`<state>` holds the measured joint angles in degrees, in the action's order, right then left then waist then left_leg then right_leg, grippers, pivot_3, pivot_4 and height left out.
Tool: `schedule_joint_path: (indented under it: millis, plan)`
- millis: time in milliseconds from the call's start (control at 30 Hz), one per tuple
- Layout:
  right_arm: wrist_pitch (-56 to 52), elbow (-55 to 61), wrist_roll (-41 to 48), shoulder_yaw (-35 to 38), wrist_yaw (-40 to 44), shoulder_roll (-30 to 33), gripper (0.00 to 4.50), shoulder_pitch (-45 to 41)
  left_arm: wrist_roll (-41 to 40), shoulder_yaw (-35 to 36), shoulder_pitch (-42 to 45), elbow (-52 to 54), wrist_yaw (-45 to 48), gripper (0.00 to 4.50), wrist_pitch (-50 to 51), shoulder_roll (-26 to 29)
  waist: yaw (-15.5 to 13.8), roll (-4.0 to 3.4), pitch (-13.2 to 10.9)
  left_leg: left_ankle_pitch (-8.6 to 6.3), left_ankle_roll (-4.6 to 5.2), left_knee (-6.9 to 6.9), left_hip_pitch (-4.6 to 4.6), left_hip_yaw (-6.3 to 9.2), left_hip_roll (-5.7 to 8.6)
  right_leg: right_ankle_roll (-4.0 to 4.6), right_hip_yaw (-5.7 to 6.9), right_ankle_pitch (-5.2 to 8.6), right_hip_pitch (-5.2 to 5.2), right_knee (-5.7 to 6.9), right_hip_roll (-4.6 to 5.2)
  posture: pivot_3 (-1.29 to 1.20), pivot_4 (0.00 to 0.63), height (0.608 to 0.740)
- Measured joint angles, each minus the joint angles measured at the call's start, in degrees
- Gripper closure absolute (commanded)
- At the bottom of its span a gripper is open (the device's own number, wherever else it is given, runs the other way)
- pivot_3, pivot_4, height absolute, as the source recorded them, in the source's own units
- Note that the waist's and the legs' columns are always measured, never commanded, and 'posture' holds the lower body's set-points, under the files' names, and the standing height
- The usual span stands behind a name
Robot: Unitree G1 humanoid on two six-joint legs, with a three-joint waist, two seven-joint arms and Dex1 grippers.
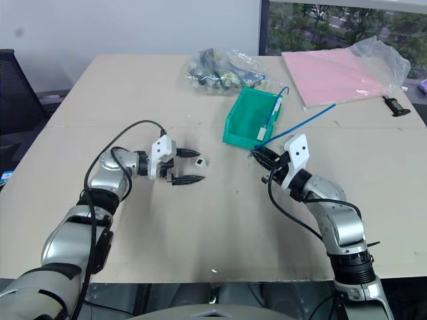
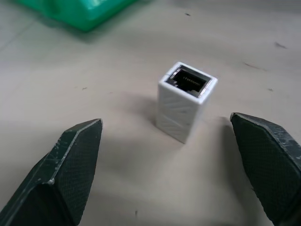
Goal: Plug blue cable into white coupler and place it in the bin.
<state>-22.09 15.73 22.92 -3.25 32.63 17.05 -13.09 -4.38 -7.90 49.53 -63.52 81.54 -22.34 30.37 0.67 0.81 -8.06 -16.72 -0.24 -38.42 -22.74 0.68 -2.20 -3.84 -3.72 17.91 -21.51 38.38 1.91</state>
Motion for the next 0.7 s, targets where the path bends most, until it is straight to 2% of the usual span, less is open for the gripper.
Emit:
schedule_joint_path:
  millis: [233,400,667,700]
  plan:
    - [0.0,0.6,0.0,0.1,-0.7,0.0,4.5,0.4,3.8,0.0,4.3,-6.7,0.9,0.04,-4.5,-2.1,-0.5,0.02,0.0,-0.01,0.02,-0.05,0.0,0.05,0.03,-0.01,0.03,0.0,0.02,0.04,0.03,0.0,0.15,0.739]
    - [0.0,0.7,0.0,0.1,-1.1,0.0,4.5,0.4,4.3,0.6,4.7,-7.5,0.7,0.04,-5.0,-3.9,-1.6,0.02,0.0,-0.01,0.02,-0.1,-0.02,0.09,0.05,-0.01,0.07,0.0,0.03,0.09,0.05,0.0,0.15,0.739]
    - [0.2,0.7,-0.2,0.1,-1.6,-0.1,4.5,0.4,4.7,0.7,4.7,-7.5,1.0,0.04,-6.0,-6.3,-1.5,0.02,0.0,-0.01,0.02,-0.13,0.0,0.1,0.05,-0.01,0.09,0.01,0.04,0.14,0.05,0.0,0.15,0.739]
    - [0.3,0.7,-0.2,0.1,-1.6,-0.1,4.5,0.4,4.7,0.7,4.7,-7.5,1.0,0.28,-6.0,-6.4,-1.5,0.02,0.0,-0.01,0.02,-0.15,0.0,0.09,0.05,-0.01,0.09,0.0,0.04,0.14,0.05,0.0,0.15,0.739]
